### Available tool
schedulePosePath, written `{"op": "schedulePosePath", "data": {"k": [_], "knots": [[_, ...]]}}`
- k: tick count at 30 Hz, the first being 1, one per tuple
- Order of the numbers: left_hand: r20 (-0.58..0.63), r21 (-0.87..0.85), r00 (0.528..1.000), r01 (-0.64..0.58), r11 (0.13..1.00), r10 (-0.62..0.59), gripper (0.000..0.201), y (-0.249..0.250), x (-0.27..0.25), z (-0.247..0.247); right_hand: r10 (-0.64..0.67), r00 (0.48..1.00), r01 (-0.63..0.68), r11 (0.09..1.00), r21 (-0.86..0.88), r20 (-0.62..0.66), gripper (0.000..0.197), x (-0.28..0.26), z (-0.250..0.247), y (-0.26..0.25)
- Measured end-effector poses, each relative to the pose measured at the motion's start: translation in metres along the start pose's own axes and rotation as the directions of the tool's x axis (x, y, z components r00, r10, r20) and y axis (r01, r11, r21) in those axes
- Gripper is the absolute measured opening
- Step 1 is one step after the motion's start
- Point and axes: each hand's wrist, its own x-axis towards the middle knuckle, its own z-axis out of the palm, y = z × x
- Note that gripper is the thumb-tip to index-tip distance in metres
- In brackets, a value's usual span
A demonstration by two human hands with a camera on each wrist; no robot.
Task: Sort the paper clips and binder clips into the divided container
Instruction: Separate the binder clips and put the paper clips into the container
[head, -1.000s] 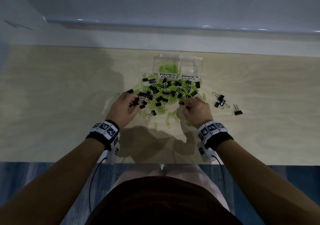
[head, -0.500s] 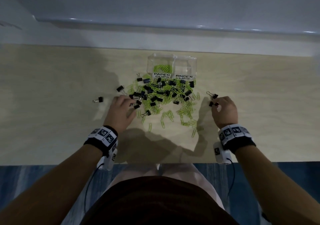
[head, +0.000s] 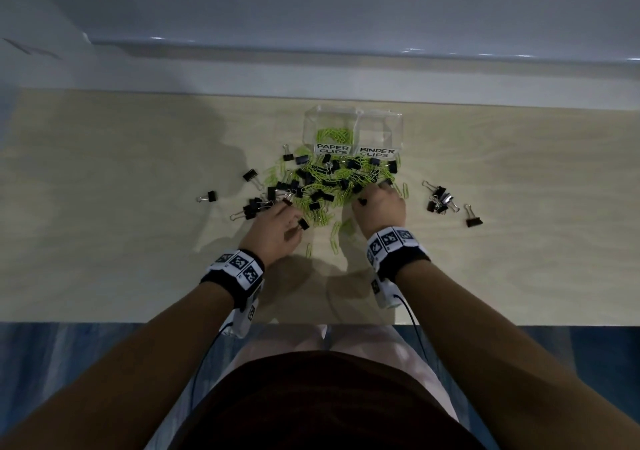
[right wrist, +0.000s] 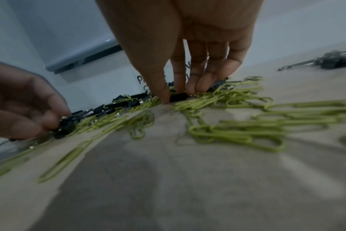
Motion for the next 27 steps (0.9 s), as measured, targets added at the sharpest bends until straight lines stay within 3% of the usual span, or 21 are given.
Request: {"op": "schedulePosePath", "data": {"k": [4,7,10,13,16,18,20,23,25,27], "knots": [[0.028,0.058,1.0,-0.014,0.998,0.013,0.03,0.007,0.005,0.011,0.002,1.0,-0.005,0.992,0.127,0.025,0.014,-0.004,-0.005,0.003],[0.006,0.038,1.0,0.014,0.999,-0.014,0.026,0.013,0.009,0.016,0.021,0.996,-0.047,0.948,0.314,0.087,0.015,-0.01,-0.017,0.011],[-0.053,-0.037,0.998,0.023,0.999,-0.025,0.022,0.015,0.006,0.01,0.084,0.985,-0.148,0.852,0.502,0.149,0.014,-0.013,-0.029,0.024],[-0.186,-0.103,0.973,0.119,0.987,-0.137,0.02,0.006,0.001,-0.006,0.176,0.965,-0.263,0.7,0.663,0.196,0.005,-0.008,-0.038,0.047],[-0.296,-0.064,0.94,0.157,0.986,-0.169,0.022,-0.019,-0.005,-0.023,0.3,0.934,-0.346,0.624,0.701,0.194,0.009,-0.003,-0.048,0.078],[-0.305,0.039,0.942,0.159,0.987,-0.14,0.024,-0.034,-0.01,-0.028,0.365,0.915,-0.373,0.597,0.711,0.174,0.011,-0.001,-0.052,0.1],[-0.291,0.122,0.953,0.124,0.985,-0.084,0.027,-0.038,-0.015,-0.027,0.361,0.924,-0.349,0.664,0.662,0.126,0.006,-0.001,-0.054,0.116],[-0.15,0.096,0.989,0.031,0.995,-0.016,0.041,-0.027,-0.025,-0.016,0.224,0.974,-0.218,0.896,0.387,0.032,0.009,-0.01,-0.059,0.121],[0.021,0.102,1.0,0.005,0.995,-0.008,0.06,-0.02,-0.028,-0.006,0.132,0.991,-0.132,0.959,0.251,0.016,0.019,-0.02,-0.061,0.115],[0.122,0.148,0.992,-0.003,0.989,-0.015,0.077,-0.014,-0.026,0.002,0.059,0.994,-0.075,0.98,0.182,0.089,0.03,-0.034,-0.057,0.103]]}}
